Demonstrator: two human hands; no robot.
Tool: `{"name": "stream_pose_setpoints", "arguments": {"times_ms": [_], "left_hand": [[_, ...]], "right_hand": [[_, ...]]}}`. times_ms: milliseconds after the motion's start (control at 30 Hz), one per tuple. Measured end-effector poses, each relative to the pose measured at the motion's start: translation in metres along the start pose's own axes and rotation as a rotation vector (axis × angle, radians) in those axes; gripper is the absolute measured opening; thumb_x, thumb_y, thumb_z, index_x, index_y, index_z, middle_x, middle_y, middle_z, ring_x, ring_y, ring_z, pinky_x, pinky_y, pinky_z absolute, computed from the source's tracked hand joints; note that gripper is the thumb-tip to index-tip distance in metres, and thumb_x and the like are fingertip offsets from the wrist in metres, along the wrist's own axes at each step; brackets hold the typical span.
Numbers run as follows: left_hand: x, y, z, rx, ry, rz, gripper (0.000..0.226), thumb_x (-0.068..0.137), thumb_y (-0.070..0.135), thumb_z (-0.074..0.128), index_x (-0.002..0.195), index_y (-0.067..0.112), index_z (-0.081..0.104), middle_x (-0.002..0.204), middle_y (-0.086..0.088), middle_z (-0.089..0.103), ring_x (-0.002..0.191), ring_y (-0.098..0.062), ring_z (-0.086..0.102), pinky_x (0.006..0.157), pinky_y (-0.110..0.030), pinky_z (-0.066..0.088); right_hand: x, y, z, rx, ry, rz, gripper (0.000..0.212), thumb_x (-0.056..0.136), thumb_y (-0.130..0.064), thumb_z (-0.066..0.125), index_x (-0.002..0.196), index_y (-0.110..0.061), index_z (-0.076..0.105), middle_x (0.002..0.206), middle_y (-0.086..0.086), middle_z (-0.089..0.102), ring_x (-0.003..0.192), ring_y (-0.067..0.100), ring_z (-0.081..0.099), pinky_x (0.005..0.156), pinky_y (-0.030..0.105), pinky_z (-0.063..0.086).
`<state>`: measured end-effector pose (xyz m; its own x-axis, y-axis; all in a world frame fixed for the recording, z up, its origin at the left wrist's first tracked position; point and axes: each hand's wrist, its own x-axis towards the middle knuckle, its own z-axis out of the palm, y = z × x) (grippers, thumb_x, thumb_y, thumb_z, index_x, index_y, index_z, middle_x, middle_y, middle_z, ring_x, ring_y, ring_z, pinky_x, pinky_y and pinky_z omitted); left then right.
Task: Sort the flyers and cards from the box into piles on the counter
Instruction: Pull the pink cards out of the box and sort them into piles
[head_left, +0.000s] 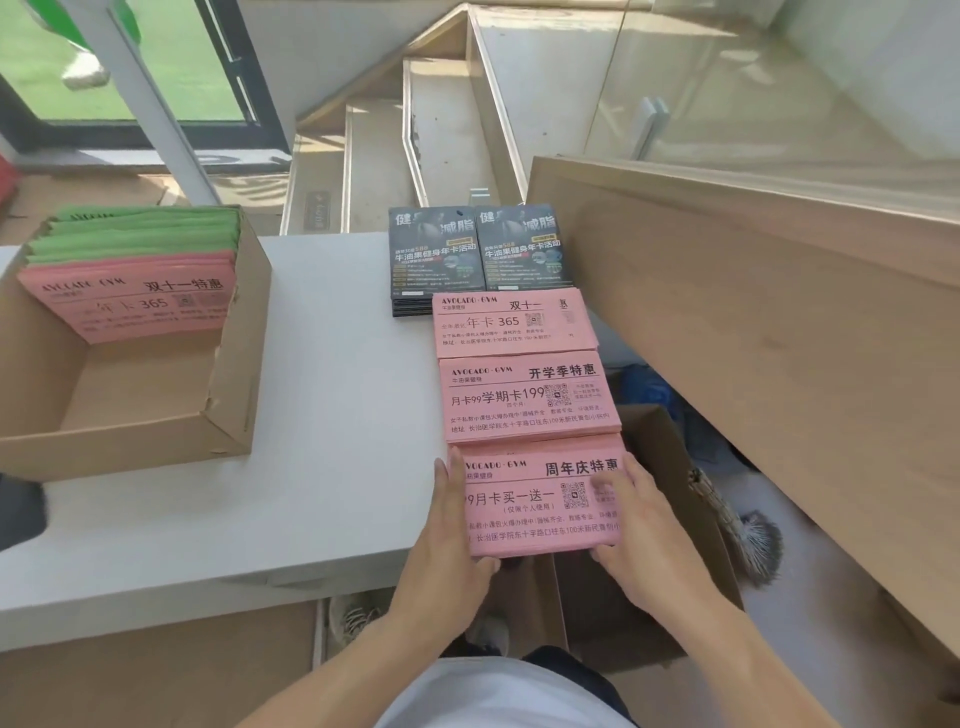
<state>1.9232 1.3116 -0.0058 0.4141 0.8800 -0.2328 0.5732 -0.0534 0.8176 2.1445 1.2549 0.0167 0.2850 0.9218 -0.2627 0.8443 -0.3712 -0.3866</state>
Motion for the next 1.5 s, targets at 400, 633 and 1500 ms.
{"name": "stream_pose_setpoints", "arguments": {"times_ms": [400, 633, 1500], "left_hand": [[0.014, 0.011, 0.003, -0.008, -0.038, -0.011, 0.117, 0.092, 0.008, 0.062, 0.144, 0.047, -0.036, 0.165, 0.014, -0.019, 0.15, -0.003, -0.018, 0.124, -0.037, 0.021], [0.011, 0.016, 0.0, -0.068, -0.139, -0.079, 0.134, 0.082, 0.025, 0.08, 0.145, 0.046, -0.036, 0.16, 0.019, -0.031, 0.114, 0.036, -0.029, 0.116, -0.02, 0.015], [0.053, -0.12, -0.37, 0.113, 0.844, -0.117, 0.048, 0.088, 0.02, 0.074, 0.133, 0.026, 0.059, 0.15, 0.008, 0.048, 0.142, -0.012, 0.039, 0.121, -0.039, 0.029]], "right_hand": [[0.022, -0.002, -0.01, 0.12, -0.011, 0.062, 0.078, 0.08, -0.025, 0.079, 0.146, -0.026, 0.038, 0.153, -0.006, 0.035, 0.134, 0.015, 0.042, 0.105, 0.038, 0.045], [0.025, -0.003, -0.015, 0.085, -0.111, 0.077, 0.097, 0.074, -0.023, 0.084, 0.153, -0.03, 0.027, 0.16, -0.006, 0.019, 0.145, 0.021, 0.024, 0.116, 0.042, 0.032], [0.131, -0.346, 0.038, 0.051, -0.07, -0.634, 0.049, 0.094, -0.028, 0.063, 0.141, -0.033, 0.051, 0.144, -0.018, 0.049, 0.133, 0.005, 0.038, 0.111, 0.022, 0.031]]}}
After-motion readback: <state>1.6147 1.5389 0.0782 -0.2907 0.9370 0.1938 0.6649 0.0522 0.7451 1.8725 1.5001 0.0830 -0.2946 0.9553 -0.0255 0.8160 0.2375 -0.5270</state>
